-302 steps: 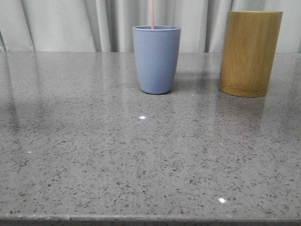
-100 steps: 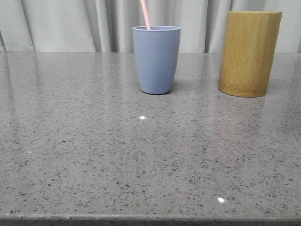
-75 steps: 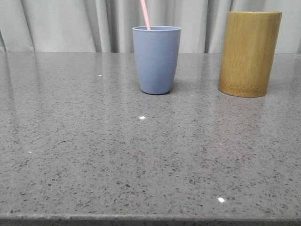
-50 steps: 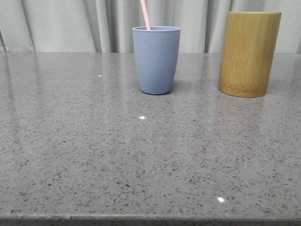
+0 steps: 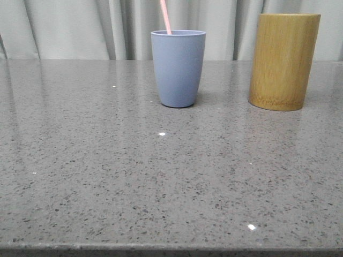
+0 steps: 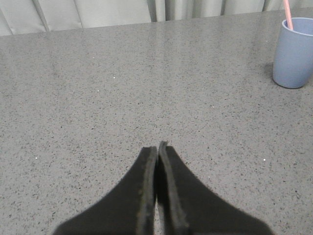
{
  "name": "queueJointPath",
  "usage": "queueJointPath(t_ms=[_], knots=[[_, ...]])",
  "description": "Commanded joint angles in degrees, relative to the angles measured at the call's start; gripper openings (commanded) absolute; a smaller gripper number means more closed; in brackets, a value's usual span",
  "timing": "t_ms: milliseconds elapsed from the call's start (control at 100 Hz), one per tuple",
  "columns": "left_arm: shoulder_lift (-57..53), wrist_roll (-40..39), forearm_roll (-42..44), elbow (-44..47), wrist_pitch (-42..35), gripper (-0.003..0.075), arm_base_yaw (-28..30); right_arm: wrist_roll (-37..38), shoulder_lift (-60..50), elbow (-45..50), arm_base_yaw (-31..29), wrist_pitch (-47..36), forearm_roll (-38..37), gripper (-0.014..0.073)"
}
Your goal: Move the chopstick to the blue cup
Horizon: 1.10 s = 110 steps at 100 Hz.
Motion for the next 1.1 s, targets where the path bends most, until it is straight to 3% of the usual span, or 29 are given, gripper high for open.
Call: queueJointPath(t_ms=[0,1090], knots=[[0.3,-0.6,0.9,-0.9,-3.7,-0.0019,0.1,-0.4,0.1,-0.9,-0.3,-4.3,-0.4,-0.0066],[0.2,-0.6,3.3,-0.7,-3.7,-0.0019,0.1,-0.4,0.1,-0.9,-0.3,-4.3,-0.4,-0.0066]])
